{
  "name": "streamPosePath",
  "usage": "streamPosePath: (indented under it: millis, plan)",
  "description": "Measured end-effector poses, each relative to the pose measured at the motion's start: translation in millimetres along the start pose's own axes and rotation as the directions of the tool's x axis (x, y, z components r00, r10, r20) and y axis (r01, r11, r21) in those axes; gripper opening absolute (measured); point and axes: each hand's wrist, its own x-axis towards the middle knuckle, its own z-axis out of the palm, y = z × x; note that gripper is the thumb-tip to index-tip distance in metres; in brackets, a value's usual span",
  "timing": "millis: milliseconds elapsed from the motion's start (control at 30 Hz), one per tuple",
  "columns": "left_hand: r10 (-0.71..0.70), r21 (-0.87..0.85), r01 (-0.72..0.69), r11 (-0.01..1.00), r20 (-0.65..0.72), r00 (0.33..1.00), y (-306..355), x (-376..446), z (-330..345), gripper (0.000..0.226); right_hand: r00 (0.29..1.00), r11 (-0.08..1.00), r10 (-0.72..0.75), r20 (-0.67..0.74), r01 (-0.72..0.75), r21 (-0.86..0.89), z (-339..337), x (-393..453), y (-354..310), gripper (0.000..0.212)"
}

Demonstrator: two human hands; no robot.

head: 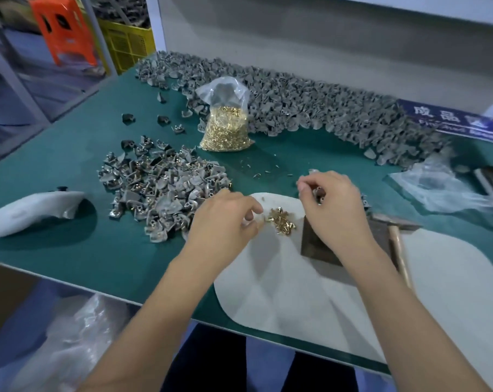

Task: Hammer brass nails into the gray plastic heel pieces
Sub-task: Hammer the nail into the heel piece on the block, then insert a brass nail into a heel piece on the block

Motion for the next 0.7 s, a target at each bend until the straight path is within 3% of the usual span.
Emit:
streamPosePath:
  millis: [167, 300, 467, 567, 700]
  plan:
    - [-0.053, 0.064, 0.05, 0.997, 0.038, 0.998, 6.0, 6.2, 17.2, 0.023, 0.998, 0.998, 0.047, 0.047, -0.048, 0.031, 0.3, -3.6, 9.6, 0.014]
    - [-0.115, 0.074, 0.111, 0.991, 0.053, 0.992, 7.9, 12.9, 19.0, 0.005, 0.995, 0.994, 0.069, 0.073, -0.074, 0.078, 0.5, -1.9, 9.3, 0.017]
    - [-0.082, 0.147, 0.072, 0.986, 0.06, 0.995, 9.9, 17.1, 18.5, 0.011, 0.991, 0.973, 0.126, 0.048, -0.133, 0.189, -3.8, -4.3, 9.9, 0.018]
    - [-0.056, -0.042, 0.054, 0.998, -0.051, 0.997, 15.4, 14.8, 20.0, 0.01, 0.992, 0.969, 0.121, 0.041, -0.127, 0.211, -4.2, -4.5, 11.4, 0.021]
    - [-0.1, -0.353, 0.075, 0.933, -0.052, 0.994, 35.0, 28.1, 24.0, 0.019, 0.972, 0.927, 0.231, -0.038, -0.208, 0.311, -6.5, -3.4, 13.1, 0.021]
